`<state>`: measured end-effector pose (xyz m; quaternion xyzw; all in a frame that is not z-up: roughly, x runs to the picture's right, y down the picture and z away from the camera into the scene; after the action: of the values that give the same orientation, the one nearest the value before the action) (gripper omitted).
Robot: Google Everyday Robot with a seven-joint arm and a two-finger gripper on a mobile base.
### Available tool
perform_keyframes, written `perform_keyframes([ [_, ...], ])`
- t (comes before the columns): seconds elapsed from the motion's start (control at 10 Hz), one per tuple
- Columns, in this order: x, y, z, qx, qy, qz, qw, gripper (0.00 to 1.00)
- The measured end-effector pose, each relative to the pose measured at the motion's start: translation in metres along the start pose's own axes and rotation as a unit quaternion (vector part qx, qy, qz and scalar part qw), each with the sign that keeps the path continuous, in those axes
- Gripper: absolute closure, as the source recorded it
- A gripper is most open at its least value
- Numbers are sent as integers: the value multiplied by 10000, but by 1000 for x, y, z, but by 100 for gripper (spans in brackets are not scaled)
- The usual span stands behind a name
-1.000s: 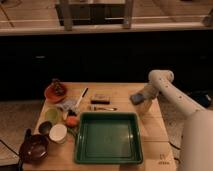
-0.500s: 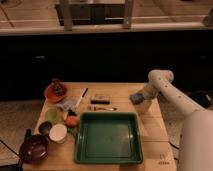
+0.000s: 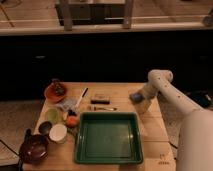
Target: Place sponge in tray
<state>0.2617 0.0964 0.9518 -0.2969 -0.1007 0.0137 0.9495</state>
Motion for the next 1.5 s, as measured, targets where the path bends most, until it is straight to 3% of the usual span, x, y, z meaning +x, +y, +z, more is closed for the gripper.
perform_keyframes([
  [0.5, 0, -2, 3, 22, -19, 37, 10000, 22],
  [0.7, 1, -2, 3, 35, -21, 58, 10000, 31],
  [0.9, 1, -2, 4, 39, -31, 71, 10000, 30],
  [1.1, 1, -3, 3, 59, -31, 70, 10000, 44],
  [1.2, 0, -3, 1, 63, -38, 69, 9999, 59],
  [1.5, -2, -3, -1, 43, -45, 51, 10000, 80],
])
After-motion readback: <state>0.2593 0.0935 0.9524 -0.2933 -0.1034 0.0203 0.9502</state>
